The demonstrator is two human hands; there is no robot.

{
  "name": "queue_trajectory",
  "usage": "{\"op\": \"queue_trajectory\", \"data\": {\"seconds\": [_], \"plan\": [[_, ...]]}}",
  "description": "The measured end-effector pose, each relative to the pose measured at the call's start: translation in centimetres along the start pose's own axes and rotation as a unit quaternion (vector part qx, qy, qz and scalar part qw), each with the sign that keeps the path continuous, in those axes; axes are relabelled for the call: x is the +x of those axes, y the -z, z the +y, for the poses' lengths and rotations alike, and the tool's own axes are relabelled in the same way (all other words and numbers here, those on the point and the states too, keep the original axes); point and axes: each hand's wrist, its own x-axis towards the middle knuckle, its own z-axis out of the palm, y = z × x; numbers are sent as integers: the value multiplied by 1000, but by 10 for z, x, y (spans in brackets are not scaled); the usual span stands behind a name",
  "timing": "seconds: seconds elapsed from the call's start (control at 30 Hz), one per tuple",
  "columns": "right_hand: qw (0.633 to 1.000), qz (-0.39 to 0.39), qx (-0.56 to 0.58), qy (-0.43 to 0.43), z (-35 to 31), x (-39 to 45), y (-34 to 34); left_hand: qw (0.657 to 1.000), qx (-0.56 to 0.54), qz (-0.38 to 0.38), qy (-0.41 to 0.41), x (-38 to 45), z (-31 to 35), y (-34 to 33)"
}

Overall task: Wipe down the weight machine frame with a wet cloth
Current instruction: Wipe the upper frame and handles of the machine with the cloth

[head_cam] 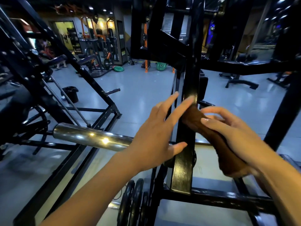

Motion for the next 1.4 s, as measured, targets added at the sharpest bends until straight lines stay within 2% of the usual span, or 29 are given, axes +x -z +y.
{"op": "queue_trajectory", "data": {"seconds": [0.07, 0.13, 0.2, 0.27, 0.33, 0.37, 0.43, 0.5, 0.53, 0.6, 0.67, 0.73, 0.8, 0.87, 0.93, 1.03, 1.1, 1.2, 1.27, 1.4], "plan": [[991, -95, 58, -71, -8, -3, 4, 998, 7, 7, -57, 5, 7, 5], [972, -146, 133, -126, -8, -7, 6, 998, -14, -27, -50, 4, 13, 11], [939, -125, 272, -170, -3, -12, 6, 997, -40, -63, 8, -1, 14, 14], [878, -72, 433, -192, 2, -17, 6, 986, -113, -72, 97, -8, 14, 14], [841, -50, 515, -157, 6, -21, 2, 951, -245, -67, 178, -12, 15, 13], [842, -45, 522, -129, 9, -23, -4, 934, -286, -66, 203, -14, 17, 11], [884, 5, 459, -85, 14, -24, -19, 916, -322, -68, 230, -16, 20, 5], [950, 78, 300, -40, 17, -23, -32, 898, -361, -88, 237, -17, 23, 1], [968, 111, 224, -15, 18, -22, -33, 891, -381, -103, 227, -17, 25, 0], [974, 147, 166, 38, 11, -17, -30, 903, -372, -91, 195, -20, 22, 2], [974, 146, 154, 79, 4, -8, -19, 934, -292, -20, 205, -22, 6, 5], [983, 115, 118, 81, 3, 4, -8, 961, -114, 37, 247, -26, -20, 4], [991, 96, 10, 94, 3, 21, -3, 959, 81, 17, 270, -32, -38, -1], [977, 82, -111, 165, 4, 45, -5, 943, 209, -19, 258, -36, -45, -12], [941, 63, -211, 257, 3, 68, -10, 936, 250, -22, 246, -37, -44, -17], [855, 130, -367, 344, 11, 99, -16, 936, 251, -3, 246, -38, -51, -22], [799, 181, -451, 354, 16, 110, -18, 937, 263, 15, 228, -39, -54, -26], [797, 160, -458, 361, 36, 91, -27, 939, 270, 27, 211, -41, -57, -30], [804, 104, -450, 374, 60, 52, -36, 940, 272, 41, 203, -42, -57, -31], [785, 0, -461, 414, 98, -2, -40, 937, 282, 54, 199, -42, -57, -32]]}}
